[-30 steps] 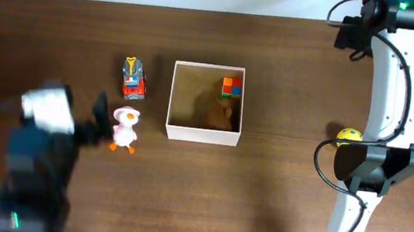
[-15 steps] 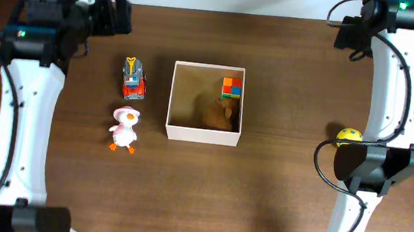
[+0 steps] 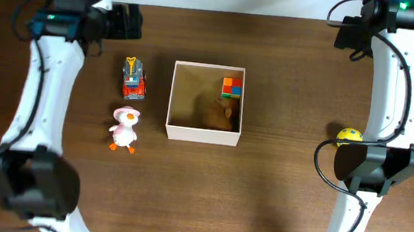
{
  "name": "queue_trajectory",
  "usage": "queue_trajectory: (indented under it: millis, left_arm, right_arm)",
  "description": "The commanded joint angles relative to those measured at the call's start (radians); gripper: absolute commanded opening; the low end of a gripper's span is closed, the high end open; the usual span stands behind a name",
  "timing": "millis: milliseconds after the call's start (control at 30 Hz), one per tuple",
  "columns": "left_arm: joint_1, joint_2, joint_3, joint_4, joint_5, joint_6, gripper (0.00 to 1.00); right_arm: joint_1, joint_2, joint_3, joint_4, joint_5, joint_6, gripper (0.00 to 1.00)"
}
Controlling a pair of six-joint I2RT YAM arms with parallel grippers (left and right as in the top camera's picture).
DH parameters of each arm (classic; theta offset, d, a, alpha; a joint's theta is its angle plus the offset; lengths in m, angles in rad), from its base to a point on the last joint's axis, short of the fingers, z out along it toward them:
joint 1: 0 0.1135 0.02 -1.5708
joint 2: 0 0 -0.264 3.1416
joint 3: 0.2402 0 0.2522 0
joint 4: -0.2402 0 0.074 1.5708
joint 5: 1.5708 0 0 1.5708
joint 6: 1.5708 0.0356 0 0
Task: Pack container
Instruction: 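Move the left gripper over the red toy fire truck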
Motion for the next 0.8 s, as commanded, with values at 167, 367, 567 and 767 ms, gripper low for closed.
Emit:
queue_trajectory:
  millis: [167, 367, 567, 767]
  left_arm:
    - [-0.024, 0.148, 0.021, -0.021, -0.013, -0.022, 0.99]
    - [-0.024, 0.193, 0.021, -0.06, -0.101, -0.021, 0.99]
    - [-0.025, 0.259, 0.019, -0.098, -0.101, -0.022, 0.99]
    - [-0.025, 0.332, 0.019, -0.125, -0.101, -0.034, 0.99]
  right_arm:
    - [-0.006, -0.023, 0.018, 0.0, 0.009, 0.01, 0.99]
    - [-0.006, -0.023, 0.018, 0.0, 0.009, 0.01, 0.99]
    - [-0.006, -0.023, 0.018, 0.0, 0.009, 0.01, 0.99]
    - [-0.006, -0.023, 0.018, 0.0, 0.009, 0.01, 0.99]
